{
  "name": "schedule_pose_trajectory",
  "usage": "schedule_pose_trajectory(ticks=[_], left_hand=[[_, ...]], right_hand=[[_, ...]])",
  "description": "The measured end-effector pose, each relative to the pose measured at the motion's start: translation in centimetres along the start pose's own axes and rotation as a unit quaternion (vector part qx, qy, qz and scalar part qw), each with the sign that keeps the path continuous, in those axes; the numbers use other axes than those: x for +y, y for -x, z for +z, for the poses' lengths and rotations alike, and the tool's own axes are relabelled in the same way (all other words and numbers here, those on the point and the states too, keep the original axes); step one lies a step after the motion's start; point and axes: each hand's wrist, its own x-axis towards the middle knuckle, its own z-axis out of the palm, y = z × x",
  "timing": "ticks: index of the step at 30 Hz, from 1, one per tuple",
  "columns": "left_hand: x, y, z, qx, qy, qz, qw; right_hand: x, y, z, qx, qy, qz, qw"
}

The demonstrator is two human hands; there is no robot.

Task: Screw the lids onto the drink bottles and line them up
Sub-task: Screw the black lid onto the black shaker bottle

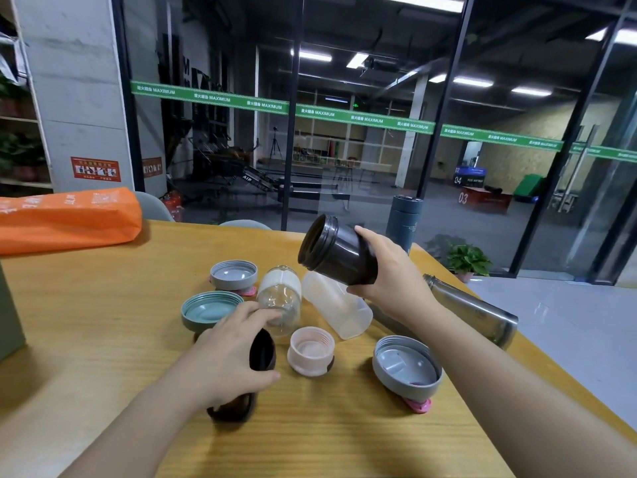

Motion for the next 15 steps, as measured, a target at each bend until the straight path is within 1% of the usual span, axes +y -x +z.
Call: schedule_pose_trajectory(ticks=[3,5,6,8,10,15], left_hand=[[0.9,-0.1,-0.9,0.051,0.147,0.006,0.988],[1.6,-0.7,-1.5,0.09,0.262,-0.011,0.961],[1.9,-1.1,-1.7,0.108,0.329,-0.02,0.938],[2.6,-2.2,-2.2,0.138,0.468,-0.037,0.872],[3.2,-3.3,-2.5,0.144,0.577,-0.07,0.801],[4.5,-6.1,-3.3,0.109,0.728,-0.176,0.653]], right_hand=[[0.4,0.0,0.1,0.017,-0.008,0.003,1.0],[0.8,-0.1,0.3,0.036,-0.021,0.01,0.999],[1.1,-0.1,0.4,0.044,-0.029,0.016,0.998],[1.7,-0.3,0.6,0.055,-0.044,0.03,0.997],[2.4,-0.4,0.8,0.066,-0.057,0.044,0.995],[3.9,-1.1,0.8,0.083,-0.11,0.081,0.987]])
